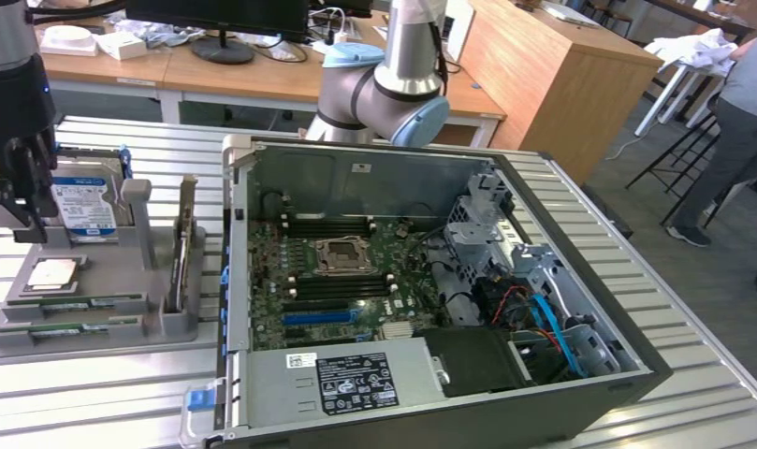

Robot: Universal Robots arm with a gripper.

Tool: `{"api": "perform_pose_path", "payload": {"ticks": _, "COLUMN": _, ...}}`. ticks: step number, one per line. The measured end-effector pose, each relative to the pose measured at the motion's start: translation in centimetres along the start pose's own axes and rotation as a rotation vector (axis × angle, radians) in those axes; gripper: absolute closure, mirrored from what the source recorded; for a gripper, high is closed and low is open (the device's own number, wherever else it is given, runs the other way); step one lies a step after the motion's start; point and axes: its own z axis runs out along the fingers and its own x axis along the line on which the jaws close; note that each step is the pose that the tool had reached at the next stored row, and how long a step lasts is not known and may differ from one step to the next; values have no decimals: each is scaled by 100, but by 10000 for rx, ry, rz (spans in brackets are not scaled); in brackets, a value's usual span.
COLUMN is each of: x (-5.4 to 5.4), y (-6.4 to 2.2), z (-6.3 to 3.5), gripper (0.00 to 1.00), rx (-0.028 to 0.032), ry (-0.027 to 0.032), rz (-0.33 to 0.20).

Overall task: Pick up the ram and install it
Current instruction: 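Pick up the ram and move it above insertion slot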

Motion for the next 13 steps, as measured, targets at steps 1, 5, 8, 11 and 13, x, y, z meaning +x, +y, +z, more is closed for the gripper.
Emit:
{"api": "perform_pose_path", "payload": {"ticks": 1, "x": 0, "y": 0, "z": 1, "gripper": 57, "rx": 1, "ry": 0, "rz": 0}}
{"api": "perform_pose_path", "payload": {"ticks": 5, "x": 0, "y": 0, "z": 2, "gripper": 57, "rx": 3, "ry": -2, "rz": 0}}
{"api": "perform_pose_path", "payload": {"ticks": 8, "x": 0, "y": 0, "z": 2, "gripper": 57, "rx": 3, "ry": -2, "rz": 0}}
{"api": "perform_pose_path", "payload": {"ticks": 11, "x": 0, "y": -1, "z": 12, "gripper": 57, "rx": 8, "ry": -5, "rz": -1}}
{"api": "perform_pose_path", "payload": {"ticks": 13, "x": 1, "y": -1, "z": 30, "gripper": 57, "rx": 3, "ry": -2, "rz": 0}}
